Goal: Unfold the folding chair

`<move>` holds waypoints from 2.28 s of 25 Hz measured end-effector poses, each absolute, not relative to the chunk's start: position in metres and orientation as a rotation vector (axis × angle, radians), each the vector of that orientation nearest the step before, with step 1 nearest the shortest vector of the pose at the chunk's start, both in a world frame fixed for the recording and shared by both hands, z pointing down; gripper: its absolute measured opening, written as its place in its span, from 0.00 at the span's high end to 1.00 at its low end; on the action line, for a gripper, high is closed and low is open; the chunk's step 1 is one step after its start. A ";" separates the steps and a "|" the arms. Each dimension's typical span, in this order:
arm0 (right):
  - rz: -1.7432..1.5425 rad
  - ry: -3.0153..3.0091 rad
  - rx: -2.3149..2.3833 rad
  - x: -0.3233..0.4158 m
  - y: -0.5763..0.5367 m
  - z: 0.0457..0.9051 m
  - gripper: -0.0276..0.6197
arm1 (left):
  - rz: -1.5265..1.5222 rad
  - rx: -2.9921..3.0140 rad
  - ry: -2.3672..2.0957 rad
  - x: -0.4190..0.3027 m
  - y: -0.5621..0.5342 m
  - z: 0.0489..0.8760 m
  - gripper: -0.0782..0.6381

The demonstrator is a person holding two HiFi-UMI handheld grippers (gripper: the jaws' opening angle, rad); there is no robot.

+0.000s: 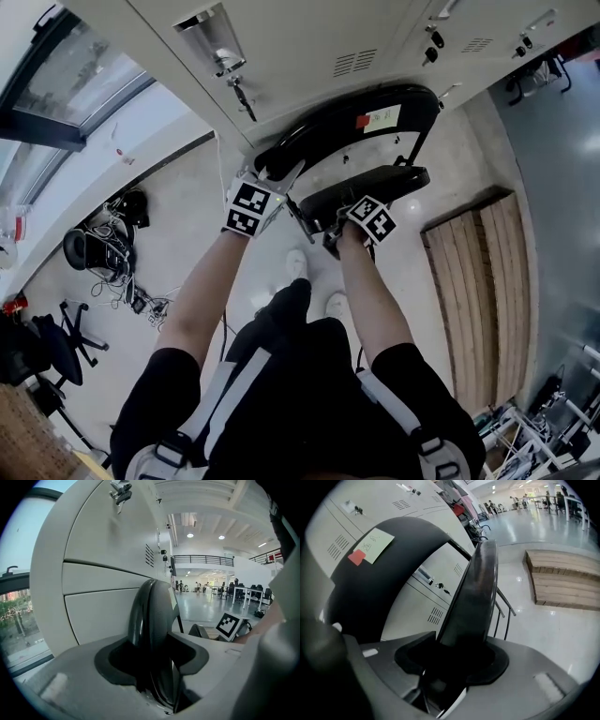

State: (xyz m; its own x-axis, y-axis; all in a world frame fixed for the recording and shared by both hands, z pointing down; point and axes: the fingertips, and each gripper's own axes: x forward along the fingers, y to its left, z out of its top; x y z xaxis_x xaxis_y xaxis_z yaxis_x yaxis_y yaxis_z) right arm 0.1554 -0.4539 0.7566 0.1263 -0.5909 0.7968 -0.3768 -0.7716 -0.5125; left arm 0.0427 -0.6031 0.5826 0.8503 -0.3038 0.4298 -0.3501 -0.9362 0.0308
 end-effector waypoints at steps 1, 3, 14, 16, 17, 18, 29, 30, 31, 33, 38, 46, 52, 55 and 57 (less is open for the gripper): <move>-1.706 0.970 -2.196 0.155 -0.447 0.757 0.64 | 0.648 2.916 -0.519 0.043 -0.602 0.583 0.61; -1.701 0.981 -2.171 0.155 -0.432 0.758 0.64 | 0.643 2.917 -0.519 0.043 -0.597 0.583 0.61; -1.751 0.945 -2.010 0.151 -0.342 0.786 0.64 | 0.665 2.892 -0.552 0.043 -0.555 0.596 0.61; -1.767 0.929 -1.982 0.149 -0.326 0.791 0.64 | 0.668 2.879 -0.553 0.042 -0.552 0.599 0.61; -1.772 0.925 -1.970 0.148 -0.320 0.792 0.64 | 0.667 2.872 -0.550 0.041 -0.552 0.598 0.62; -1.773 0.922 -1.960 0.148 -0.313 0.792 0.64 | 0.667 2.868 -0.547 0.040 -0.551 0.597 0.62; -1.704 0.942 -1.866 0.149 -0.242 0.821 0.63 | 0.622 2.886 -0.547 0.040 -0.525 0.604 0.61; -1.703 0.937 -1.857 0.149 -0.235 0.826 0.63 | 0.618 2.887 -0.546 0.040 -0.523 0.606 0.61; -1.702 0.931 -1.848 0.149 -0.229 0.830 0.63 | 0.615 2.889 -0.544 0.040 -0.521 0.608 0.61; -1.697 0.924 -1.832 0.149 -0.216 0.839 0.63 | 0.608 2.892 -0.538 0.040 -0.518 0.612 0.61; -1.689 0.907 -1.805 0.148 -0.188 0.861 0.62 | 0.590 2.898 -0.523 0.040 -0.505 0.619 0.61; -1.715 0.863 -1.736 0.149 -0.146 0.894 0.59 | 0.579 2.891 -0.511 0.041 -0.481 0.628 0.62; -1.686 0.878 -1.723 0.147 -0.121 0.910 0.57 | 0.561 2.918 -0.510 0.039 -0.454 0.631 0.62; -1.690 0.862 -1.713 0.149 -0.110 0.919 0.55 | 0.551 2.926 -0.498 0.042 -0.443 0.633 0.62; -1.692 0.848 -1.706 0.148 -0.106 0.925 0.55 | 0.550 2.924 -0.499 0.041 -0.440 0.634 0.62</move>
